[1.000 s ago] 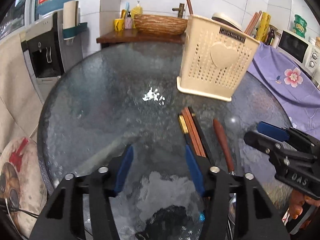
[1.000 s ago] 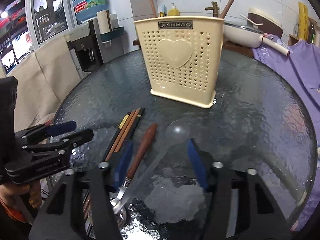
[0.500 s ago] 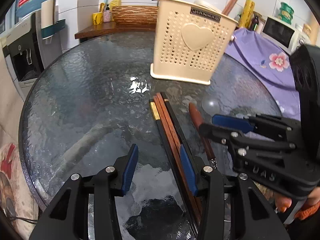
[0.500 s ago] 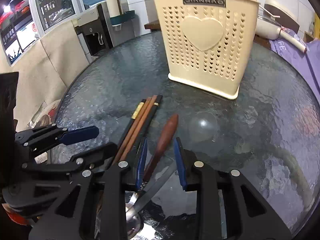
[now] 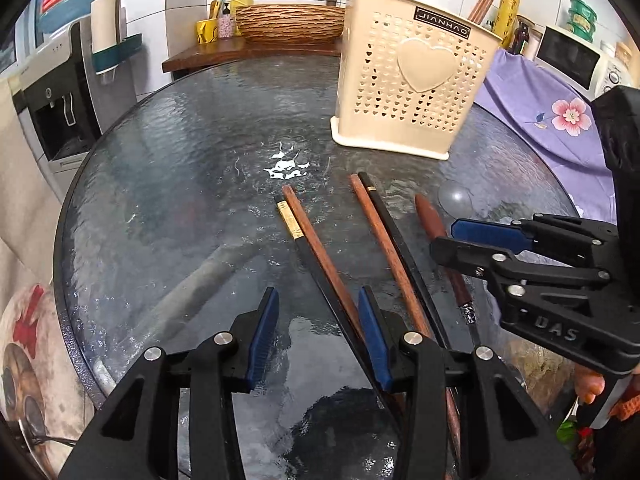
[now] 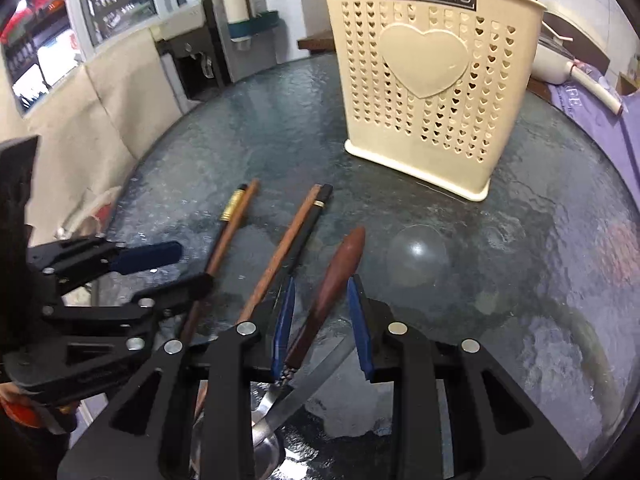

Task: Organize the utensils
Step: 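Reach the left tool toward the chopsticks while the right tool approaches the wooden-handled ladle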

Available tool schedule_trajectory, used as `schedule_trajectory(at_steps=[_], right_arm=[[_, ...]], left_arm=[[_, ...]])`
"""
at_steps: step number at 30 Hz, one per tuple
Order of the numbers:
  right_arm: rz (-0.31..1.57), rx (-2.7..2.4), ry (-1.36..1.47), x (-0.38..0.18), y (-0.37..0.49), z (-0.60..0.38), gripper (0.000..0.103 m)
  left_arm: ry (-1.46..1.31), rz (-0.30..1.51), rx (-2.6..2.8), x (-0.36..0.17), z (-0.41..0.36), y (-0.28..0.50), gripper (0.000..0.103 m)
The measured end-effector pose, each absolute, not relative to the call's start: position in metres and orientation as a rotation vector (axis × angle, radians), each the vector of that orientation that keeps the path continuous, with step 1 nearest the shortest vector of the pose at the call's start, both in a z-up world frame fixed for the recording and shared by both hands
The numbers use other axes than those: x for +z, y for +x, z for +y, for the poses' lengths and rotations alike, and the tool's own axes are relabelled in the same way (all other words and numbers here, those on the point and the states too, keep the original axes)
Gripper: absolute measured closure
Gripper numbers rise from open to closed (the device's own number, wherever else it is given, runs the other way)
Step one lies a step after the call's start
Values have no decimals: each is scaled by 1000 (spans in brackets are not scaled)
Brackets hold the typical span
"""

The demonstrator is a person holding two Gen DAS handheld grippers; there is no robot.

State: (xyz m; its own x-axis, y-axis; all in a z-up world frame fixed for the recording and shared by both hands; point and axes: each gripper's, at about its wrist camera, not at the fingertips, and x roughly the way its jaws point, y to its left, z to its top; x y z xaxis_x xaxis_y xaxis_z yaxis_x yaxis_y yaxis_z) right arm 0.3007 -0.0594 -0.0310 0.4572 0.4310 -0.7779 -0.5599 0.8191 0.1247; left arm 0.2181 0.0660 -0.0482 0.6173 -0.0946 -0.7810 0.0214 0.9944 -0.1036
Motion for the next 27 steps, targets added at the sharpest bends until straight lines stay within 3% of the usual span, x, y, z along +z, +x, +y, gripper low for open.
schedule_trajectory(at_steps=[21, 27], right_arm=[[938, 552, -222, -37, 309, -45, 75], [939, 547, -219, -38, 315, -48, 80]], left_arm=[[-118, 918, -29, -46, 78, 237, 62], [-49, 924, 4, -48, 76, 249, 65]])
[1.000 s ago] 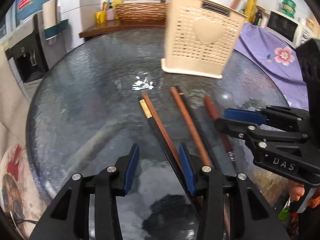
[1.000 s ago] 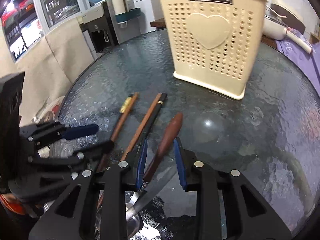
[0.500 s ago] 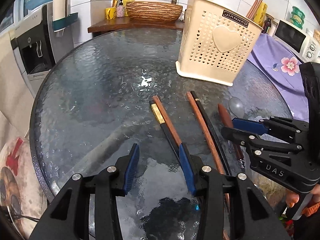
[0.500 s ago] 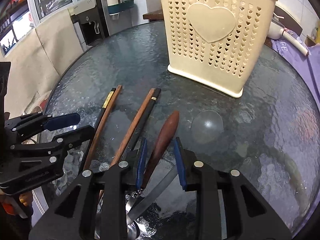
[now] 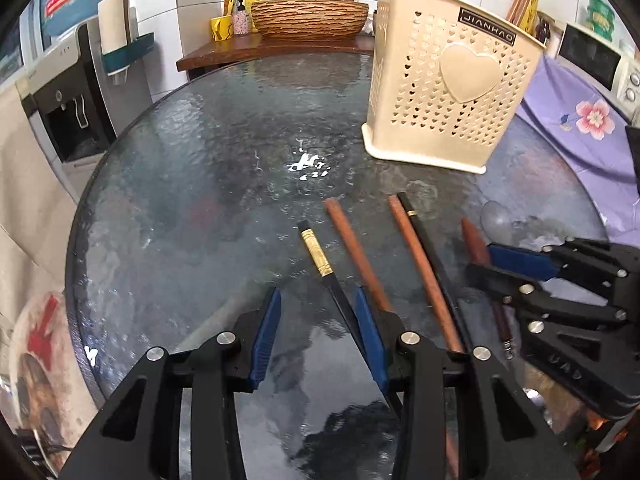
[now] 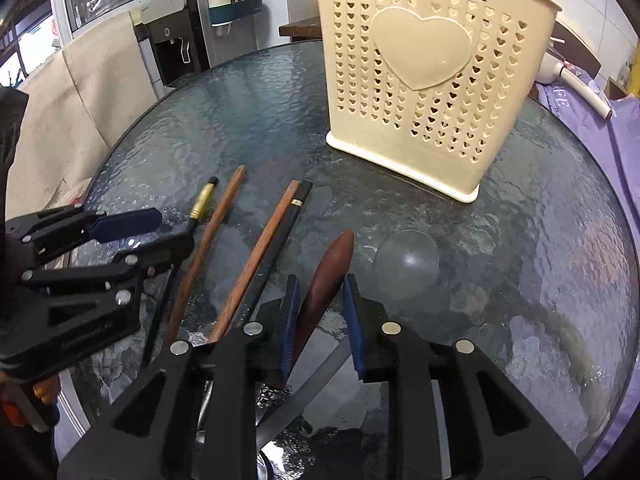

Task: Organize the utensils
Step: 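Reach the left tool toward the chopsticks while the right tool approaches the wooden-handled ladle, then grasp a gold-tipped chopstick with the left tool while the right tool grasps the wooden-handled spoon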

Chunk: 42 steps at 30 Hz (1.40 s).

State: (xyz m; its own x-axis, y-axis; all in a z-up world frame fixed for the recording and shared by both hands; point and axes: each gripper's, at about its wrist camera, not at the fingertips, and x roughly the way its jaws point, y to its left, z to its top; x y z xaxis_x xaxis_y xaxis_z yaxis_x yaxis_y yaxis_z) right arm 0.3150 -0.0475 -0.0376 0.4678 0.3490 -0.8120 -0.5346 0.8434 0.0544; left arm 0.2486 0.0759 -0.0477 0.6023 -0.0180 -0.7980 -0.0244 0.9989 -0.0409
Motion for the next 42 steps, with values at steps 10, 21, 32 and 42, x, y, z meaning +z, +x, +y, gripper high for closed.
schedule_trajectory(at_steps=[10, 21, 32, 42], right_arm=[[953, 532, -227, -37, 323, -40, 80], [952, 513, -208, -37, 328, -36, 84], [931, 587, -31, -25, 331, -62, 86], [877, 688, 137, 0, 322, -89, 87]], left_arm=[[-43, 936, 4, -47, 73, 266, 74], [-54, 929, 15, -47, 72, 274, 91], [-153, 922, 1, -46, 82, 285, 96], [-186, 839, -28, -20, 82, 275, 96]])
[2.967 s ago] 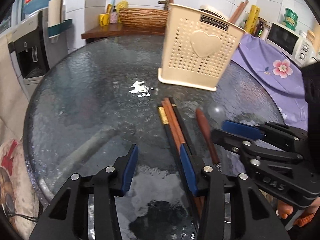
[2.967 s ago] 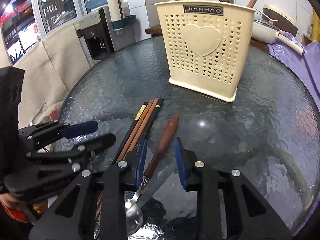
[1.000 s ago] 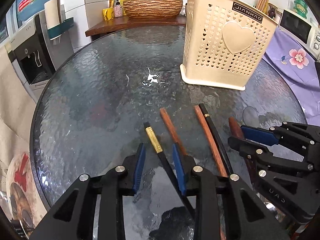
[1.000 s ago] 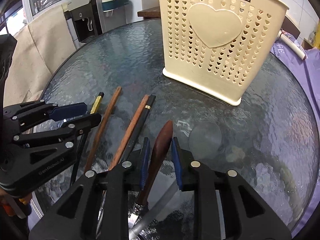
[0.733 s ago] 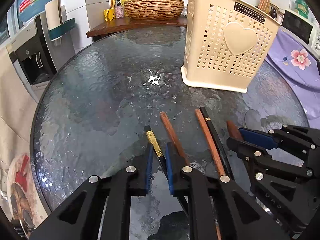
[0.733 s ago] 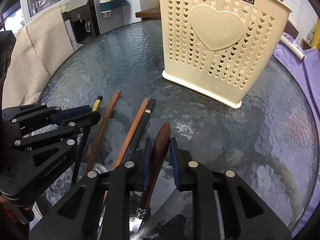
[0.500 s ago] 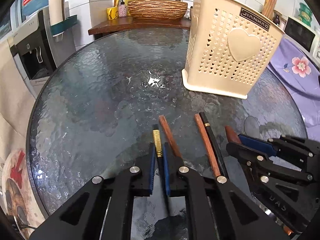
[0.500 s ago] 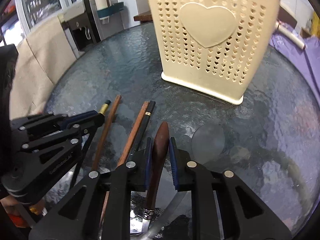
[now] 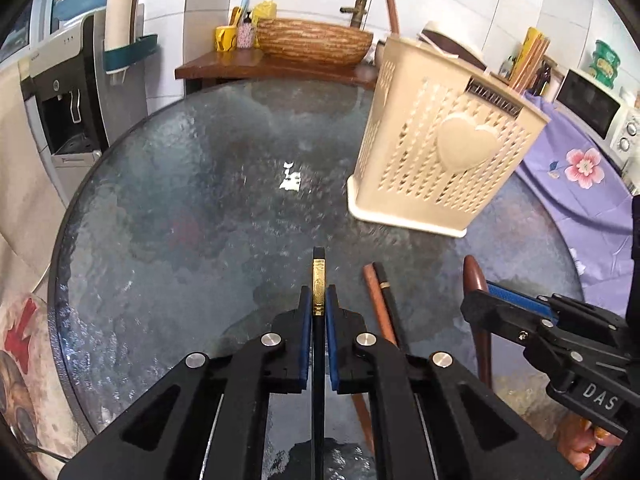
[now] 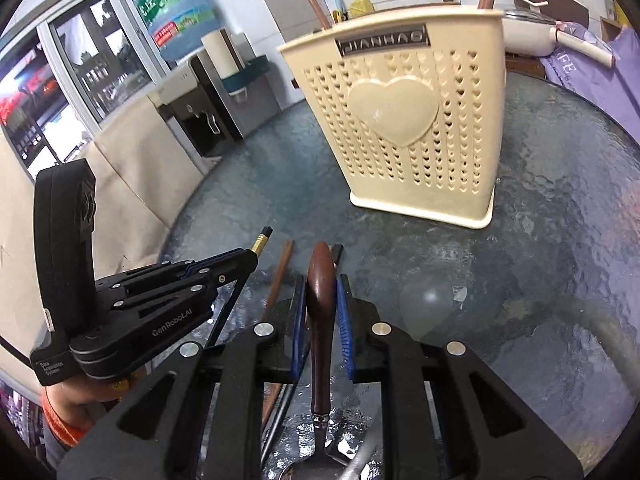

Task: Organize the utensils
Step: 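Grasp a gold-tipped chopstick with the left tool while the right tool grasps the wooden-handled spoon, then lift and carry the chopstick and spoon in both tools over the cream basket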

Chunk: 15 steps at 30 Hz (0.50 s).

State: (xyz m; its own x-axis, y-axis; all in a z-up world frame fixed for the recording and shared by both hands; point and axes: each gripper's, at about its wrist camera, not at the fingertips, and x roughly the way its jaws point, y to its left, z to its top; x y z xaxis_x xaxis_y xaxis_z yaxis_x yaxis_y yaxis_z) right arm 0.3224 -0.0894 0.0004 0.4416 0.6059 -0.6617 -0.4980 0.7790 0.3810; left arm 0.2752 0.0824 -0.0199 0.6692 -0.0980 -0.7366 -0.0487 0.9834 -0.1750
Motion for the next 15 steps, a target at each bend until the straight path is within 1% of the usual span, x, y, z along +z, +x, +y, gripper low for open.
schedule_trajectory(at_steps=[5, 15], right_arm=[[835, 710, 169, 17, 312, -100, 87], [735, 729, 142, 46, 286, -113, 87]], left_arm=[[-183, 795, -49, -4, 78, 264, 96], [-175, 702, -81, 31, 72, 241, 96]])
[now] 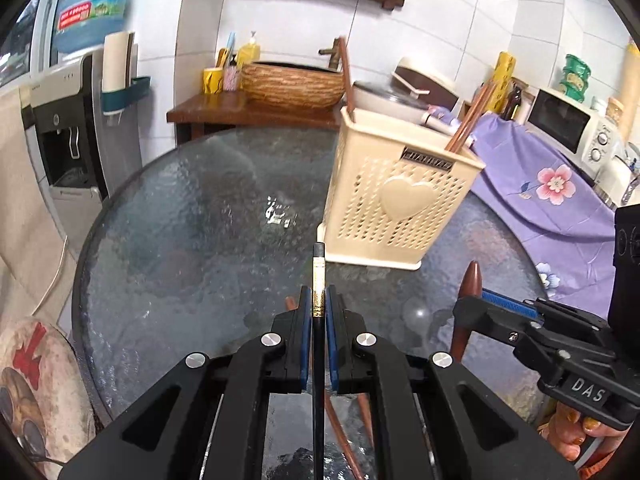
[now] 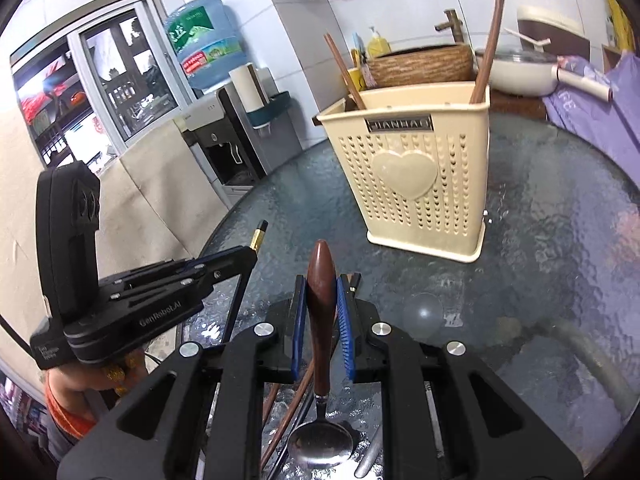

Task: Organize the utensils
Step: 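Lift and carry the chopstick and spoon in both tools over the cream basket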

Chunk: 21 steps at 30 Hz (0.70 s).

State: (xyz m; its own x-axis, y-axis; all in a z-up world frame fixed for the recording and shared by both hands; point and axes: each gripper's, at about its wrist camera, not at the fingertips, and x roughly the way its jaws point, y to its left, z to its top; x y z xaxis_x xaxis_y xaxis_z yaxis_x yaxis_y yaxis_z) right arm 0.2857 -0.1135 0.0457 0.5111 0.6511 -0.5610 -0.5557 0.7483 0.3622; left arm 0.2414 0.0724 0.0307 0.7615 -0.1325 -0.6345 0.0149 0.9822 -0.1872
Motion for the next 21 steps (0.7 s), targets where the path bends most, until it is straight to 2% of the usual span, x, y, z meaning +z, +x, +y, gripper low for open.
schedule_trajectory(at_steps=[21], right_arm=[[616, 747, 88, 94, 259, -120, 87]], left_arm=[[-174, 573, -159, 84, 78, 201, 96]])
